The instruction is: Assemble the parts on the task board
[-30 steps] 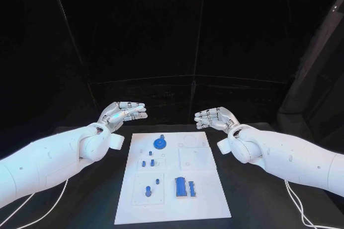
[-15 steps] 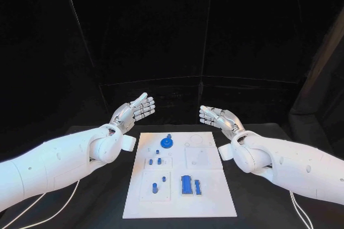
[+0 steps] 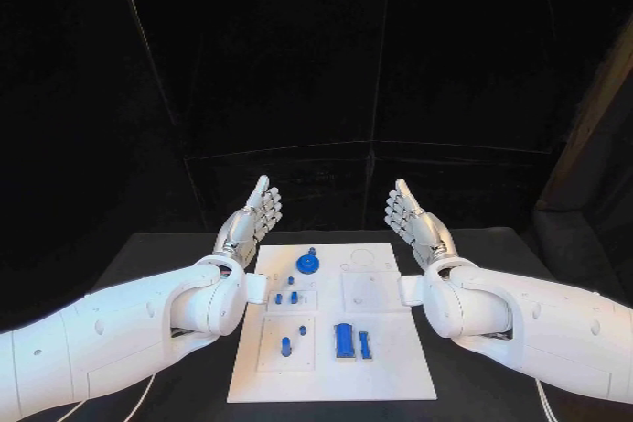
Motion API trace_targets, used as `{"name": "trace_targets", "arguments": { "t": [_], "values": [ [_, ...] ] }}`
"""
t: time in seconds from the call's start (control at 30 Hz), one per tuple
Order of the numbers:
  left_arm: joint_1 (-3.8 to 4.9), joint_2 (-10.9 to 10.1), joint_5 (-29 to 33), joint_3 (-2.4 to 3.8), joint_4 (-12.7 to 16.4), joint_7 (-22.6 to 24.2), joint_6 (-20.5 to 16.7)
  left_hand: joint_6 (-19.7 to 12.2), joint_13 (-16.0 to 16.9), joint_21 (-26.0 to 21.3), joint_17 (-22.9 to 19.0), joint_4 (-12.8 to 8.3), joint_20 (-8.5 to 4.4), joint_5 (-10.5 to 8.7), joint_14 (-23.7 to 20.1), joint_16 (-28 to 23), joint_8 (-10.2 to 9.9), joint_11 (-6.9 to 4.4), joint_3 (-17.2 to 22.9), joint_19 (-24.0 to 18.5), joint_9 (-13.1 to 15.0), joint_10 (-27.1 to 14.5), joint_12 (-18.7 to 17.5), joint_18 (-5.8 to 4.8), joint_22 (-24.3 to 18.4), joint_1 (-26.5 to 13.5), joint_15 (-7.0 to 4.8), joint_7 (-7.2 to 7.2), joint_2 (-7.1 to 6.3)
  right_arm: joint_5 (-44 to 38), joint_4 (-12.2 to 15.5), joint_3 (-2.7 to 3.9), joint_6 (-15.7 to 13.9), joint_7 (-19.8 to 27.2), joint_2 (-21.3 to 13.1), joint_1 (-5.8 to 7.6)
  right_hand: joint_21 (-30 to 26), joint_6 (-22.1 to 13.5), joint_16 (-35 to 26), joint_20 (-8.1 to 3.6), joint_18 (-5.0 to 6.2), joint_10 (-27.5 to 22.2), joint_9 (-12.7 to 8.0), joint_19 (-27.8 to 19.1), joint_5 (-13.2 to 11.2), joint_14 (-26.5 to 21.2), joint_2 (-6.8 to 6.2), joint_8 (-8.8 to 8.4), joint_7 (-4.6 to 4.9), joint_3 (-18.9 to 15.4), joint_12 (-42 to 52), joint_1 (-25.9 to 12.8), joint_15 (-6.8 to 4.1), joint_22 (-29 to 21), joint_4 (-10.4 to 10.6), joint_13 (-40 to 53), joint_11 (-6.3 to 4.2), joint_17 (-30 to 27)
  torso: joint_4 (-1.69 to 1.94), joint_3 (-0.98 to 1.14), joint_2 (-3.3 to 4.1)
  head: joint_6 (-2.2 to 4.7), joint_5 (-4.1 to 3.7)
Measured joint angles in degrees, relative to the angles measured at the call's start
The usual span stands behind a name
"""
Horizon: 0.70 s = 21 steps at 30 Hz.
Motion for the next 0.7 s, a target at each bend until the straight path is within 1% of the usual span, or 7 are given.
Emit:
{"name": "trace_targets", "arguments": {
  "t": [0.03, 0.07, 0.13, 0.2, 0.23, 0.47, 0.7],
  "values": [
    [-0.21, -0.17, 0.04, 0.16, 0.7, -0.01, -1.37, -0.61, 0.0, -0.01, -0.01, 0.05, -0.33, 0.0, -0.64, -0.3, 0.0, -0.03, -0.19, -0.67, -0.01, -0.65, 0.0, -0.02, -0.04, -0.83, -0.03, -0.17, 0.0, 0.32, 0.02, 0.01, -0.4, 0.14, 0.0, 0.0, 0.0, -0.7, 0.0, -0.31, -0.49, -0.75, -0.03, -0.73, 0.0, -0.81, 0.0, 0.0, -0.16, 0.0, 0.0, -0.97, 0.0, -0.03, 0.0, -0.01, -0.09, -0.06, 0.0, 0.0, 0.0, 0.0, 0.0],
    [-0.47, -0.37, 0.09, 0.34, 1.53, -0.02, -3.06, -1.46, 0.0, 0.0, -0.01, -0.04, -0.71, 0.0, -1.43, -0.59, 0.0, -0.13, -0.28, -1.42, -0.02, -1.52, 0.0, -0.01, -0.09, -1.87, -0.06, -0.35, 0.0, 0.7, 0.03, 0.01, -0.82, 0.3, 0.0, 0.0, 0.0, -1.6, 0.0, -0.67, -1.37, -1.78, -0.07, -1.73, 0.0, -1.88, 0.01, 0.0, -0.37, 0.0, -0.11, -2.31, -0.06, -0.03, 0.0, -0.02, -0.09, -0.13, 0.0, 0.01, 0.0, 0.0, 0.0],
    [-0.78, -0.61, 0.15, 0.54, 2.53, -0.05, -5.33, -2.64, 0.0, 0.0, -0.01, -0.04, -1.27, 0.0, -2.56, -0.91, 0.0, -0.21, -0.28, -2.37, -0.02, -2.71, 0.0, -0.93, -0.15, -3.38, -0.12, -0.5, 0.0, 1.18, 0.03, 0.01, -1.34, 0.49, -0.01, 0.0, -0.26, -2.77, 0.0, -0.93, -1.36, -2.99, -0.11, -2.96, 0.0, -3.22, 0.01, 0.0, -0.57, -0.16, -0.21, -3.96, -0.05, -0.03, -0.15, -0.04, -0.24, -0.17, 0.0, 0.01, -0.01, 0.0, 0.0],
    [-1.02, -0.76, 0.21, 0.69, 3.23, -0.06, -7.27, -3.69, 0.0, -0.01, -0.01, -0.04, -1.51, 0.0, -3.54, -1.19, 0.0, -0.29, -0.28, -3.34, -0.02, -3.76, 0.0, -0.95, -0.18, -4.66, -0.16, -0.62, -0.01, 1.53, 0.04, 0.01, -1.76, 0.65, -0.01, 0.0, -0.26, -3.6, 0.0, -1.19, -1.48, -3.99, -0.13, -3.9, 0.0, -4.25, -0.01, 0.0, -0.71, -0.16, -0.21, -5.22, -0.06, -0.03, -0.15, -0.05, -0.25, -0.19, 0.01, 0.02, -0.01, 0.0, 0.0],
    [-1.1, -0.82, 0.24, 0.74, 3.53, -0.07, -8.32, -4.38, 0.0, 0.0, -0.01, 0.07, -1.68, 0.0, -4.14, -1.36, 0.0, -0.29, -0.39, -3.91, -0.02, -4.41, 0.0, -0.95, -0.21, -5.48, -0.2, -0.7, 0.0, 1.74, 0.04, 0.01, -1.98, 0.74, -0.01, 0.0, -0.26, -4.3, 0.0, -1.33, -2.24, -4.81, -0.14, -4.6, 0.0, -5.07, 0.01, 0.0, -0.78, -0.16, -0.21, -6.23, -0.06, -0.03, -0.15, -0.05, -0.27, -0.24, 0.0, 0.02, -0.01, 0.0, 0.0],
    [-1.17, -0.88, 0.4, 0.8, 3.82, -0.11, -11.47, -7.47, 0.01, 0.0, 0.0, 0.11, -2.28, 0.0, -7.04, -1.62, 0.0, -0.4, -0.43, -6.54, -0.02, -7.57, -0.21, -0.95, -0.27, -9.34, -0.2, -0.91, -0.01, 2.43, 0.05, 0.01, -2.74, 1.03, -0.01, 0.0, -0.26, -7.27, 0.0, -1.66, -2.23, -8.04, -0.18, -7.82, 0.0, -8.54, 0.0, 0.0, -0.97, -0.3, -0.21, -10.46, -0.07, -0.03, -0.01, -0.05, -0.38, -0.27, 0.01, 0.02, -0.01, 0.0, -0.02],
    [-1.17, -0.89, 0.49, 0.8, 3.83, -0.13, -12.57, -9.71, 0.02, 0.0, 0.0, 0.11, -2.5, 0.0, -9.2, -1.62, 0.0, -0.41, -0.43, -8.48, -0.01, -9.79, -0.21, -0.99, -0.27, -12.22, -0.23, -0.91, -0.13, 2.7, 0.05, 0.02, -3.05, 1.14, -0.01, 0.0, -0.26, -9.29, 0.0, -1.73, -2.28, -10.48, -0.18, -10.12, 0.0, -11.11, 0.03, 0.0, -1.14, -0.3, -0.21, -13.72, -0.15, -0.02, 0.0, -0.04, -0.37, -0.31, 0.01, 0.02, -0.01, 0.0, -0.02]
  ]
}}
